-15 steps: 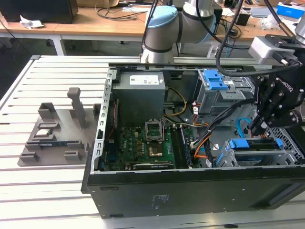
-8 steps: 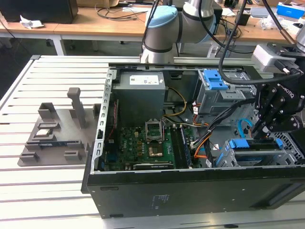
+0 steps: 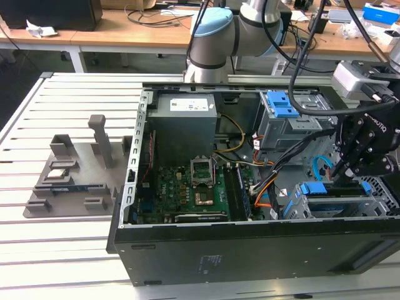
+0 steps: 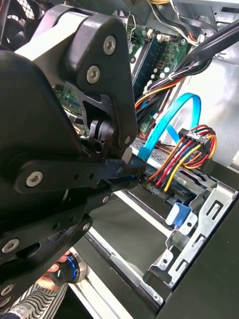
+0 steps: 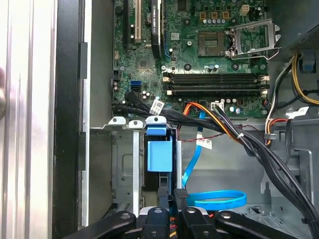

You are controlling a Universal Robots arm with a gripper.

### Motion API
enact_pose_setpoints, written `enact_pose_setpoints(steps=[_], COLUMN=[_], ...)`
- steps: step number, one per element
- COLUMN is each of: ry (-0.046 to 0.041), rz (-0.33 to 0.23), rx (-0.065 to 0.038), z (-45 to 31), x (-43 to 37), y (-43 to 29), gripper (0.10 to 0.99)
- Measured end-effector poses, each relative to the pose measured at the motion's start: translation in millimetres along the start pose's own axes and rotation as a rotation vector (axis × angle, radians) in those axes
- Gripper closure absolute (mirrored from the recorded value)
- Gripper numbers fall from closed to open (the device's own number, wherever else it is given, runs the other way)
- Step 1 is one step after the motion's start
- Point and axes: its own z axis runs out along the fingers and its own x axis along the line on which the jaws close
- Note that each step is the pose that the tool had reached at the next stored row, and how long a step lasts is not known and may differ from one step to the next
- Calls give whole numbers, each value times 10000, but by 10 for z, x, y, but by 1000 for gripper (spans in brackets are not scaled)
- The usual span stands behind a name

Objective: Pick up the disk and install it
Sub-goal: 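Insert the second disk wire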

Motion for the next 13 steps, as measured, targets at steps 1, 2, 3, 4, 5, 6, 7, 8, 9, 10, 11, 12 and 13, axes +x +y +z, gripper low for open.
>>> enact_pose_setpoints(steps=[1, 2, 3, 4, 5, 6, 7, 8, 9, 10, 11, 12, 13], ry=[1, 3, 3, 4, 7, 7, 8, 11, 5, 5, 0, 0, 3], rz=[0, 0, 0, 0, -1, 0, 0, 1, 1, 0, 0, -1, 0], rx=[0, 0, 1, 1, 1, 1, 1, 1, 1, 1, 2, 2, 1], z=[3, 6, 12, 22, 31, 44, 52, 60, 63, 63, 65, 66, 64], x=[2, 5, 9, 14, 17, 22, 22, 23, 24, 24, 24, 25, 26], y=[-2, -3, -3, -4, -5, -6, -7, -7, -7, -7, -8, -8, -8], gripper=[925, 925, 925, 925, 925, 925, 925, 925, 925, 925, 925, 910, 847])
